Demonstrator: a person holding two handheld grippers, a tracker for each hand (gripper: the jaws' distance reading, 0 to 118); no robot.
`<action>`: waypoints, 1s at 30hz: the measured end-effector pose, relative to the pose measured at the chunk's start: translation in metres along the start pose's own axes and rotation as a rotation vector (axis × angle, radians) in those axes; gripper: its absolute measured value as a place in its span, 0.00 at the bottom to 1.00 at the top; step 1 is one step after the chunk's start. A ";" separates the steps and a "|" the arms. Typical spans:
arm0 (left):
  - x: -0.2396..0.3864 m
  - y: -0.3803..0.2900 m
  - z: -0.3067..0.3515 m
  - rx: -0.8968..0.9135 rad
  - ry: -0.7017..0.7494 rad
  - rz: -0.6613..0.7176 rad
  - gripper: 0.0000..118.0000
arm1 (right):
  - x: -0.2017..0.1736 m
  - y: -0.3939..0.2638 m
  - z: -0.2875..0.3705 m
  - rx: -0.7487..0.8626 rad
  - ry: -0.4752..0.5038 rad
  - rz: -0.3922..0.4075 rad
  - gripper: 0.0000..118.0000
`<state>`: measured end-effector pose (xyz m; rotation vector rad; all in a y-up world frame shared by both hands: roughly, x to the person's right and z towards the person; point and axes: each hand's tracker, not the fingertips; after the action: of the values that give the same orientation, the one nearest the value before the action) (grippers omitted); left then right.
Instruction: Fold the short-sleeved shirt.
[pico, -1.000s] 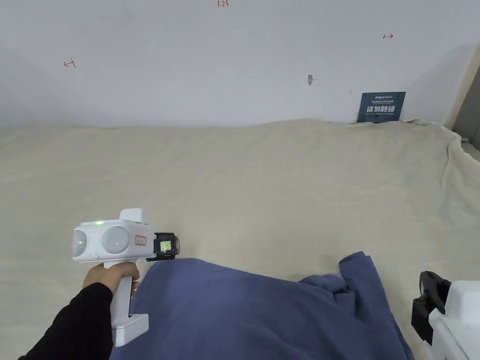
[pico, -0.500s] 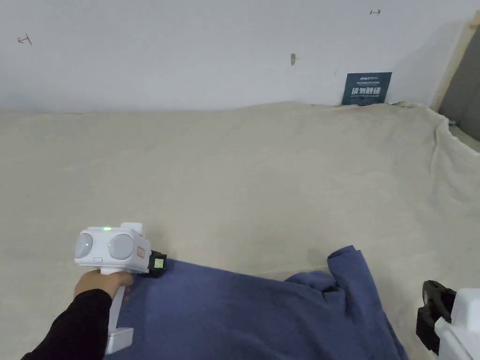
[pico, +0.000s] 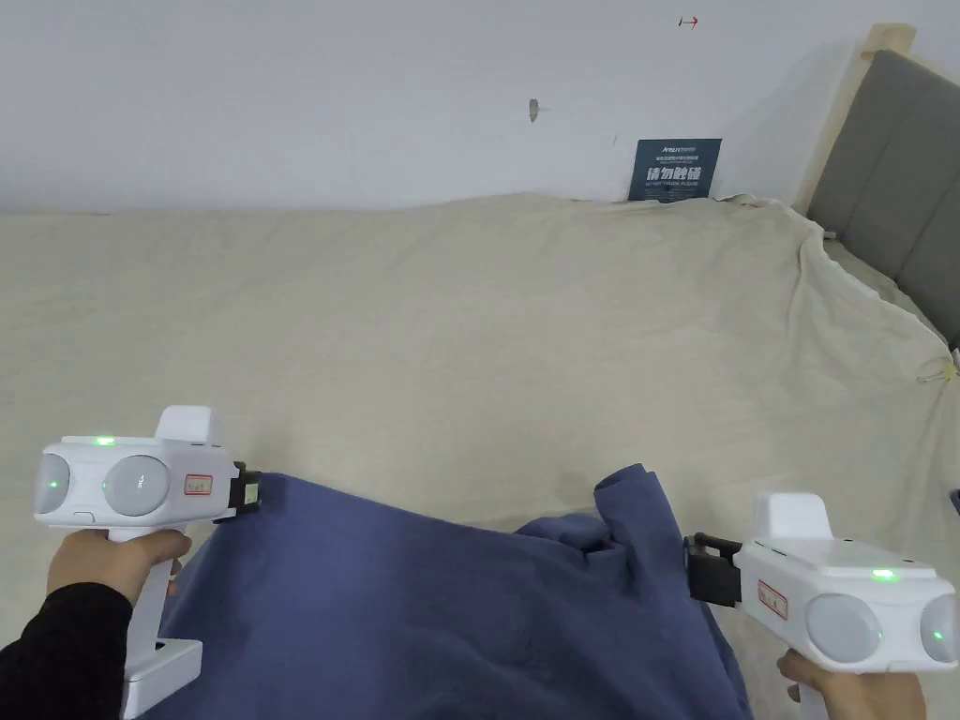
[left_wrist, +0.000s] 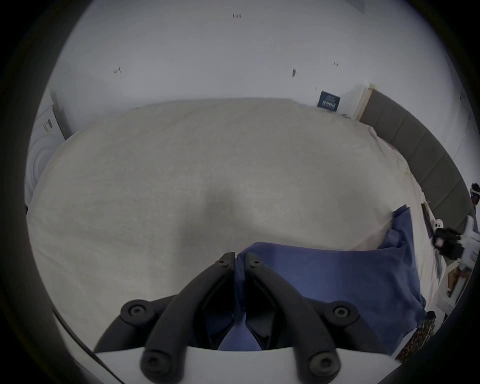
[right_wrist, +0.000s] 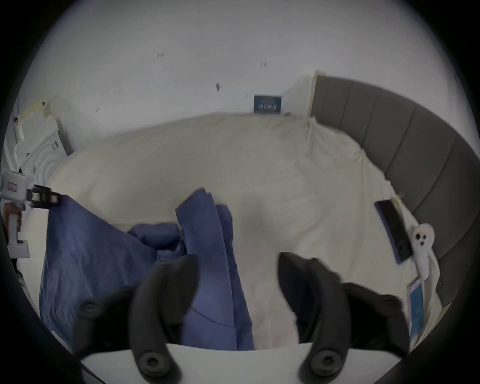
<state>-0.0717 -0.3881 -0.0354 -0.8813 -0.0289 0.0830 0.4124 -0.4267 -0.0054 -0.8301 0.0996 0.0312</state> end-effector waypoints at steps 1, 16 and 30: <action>-0.001 0.000 0.007 0.006 0.000 -0.001 0.03 | 0.001 -0.001 -0.010 -0.016 0.000 -0.025 0.65; -0.007 -0.014 0.032 0.014 0.023 0.030 0.03 | -0.027 -0.022 -0.038 -0.168 0.040 0.034 0.04; -0.015 -0.013 0.137 0.216 0.039 0.109 0.03 | -0.012 0.049 0.110 0.277 0.109 0.040 0.04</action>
<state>-0.0940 -0.2925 0.0617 -0.6679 0.0638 0.1677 0.4059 -0.3122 0.0338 -0.5526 0.2186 0.0097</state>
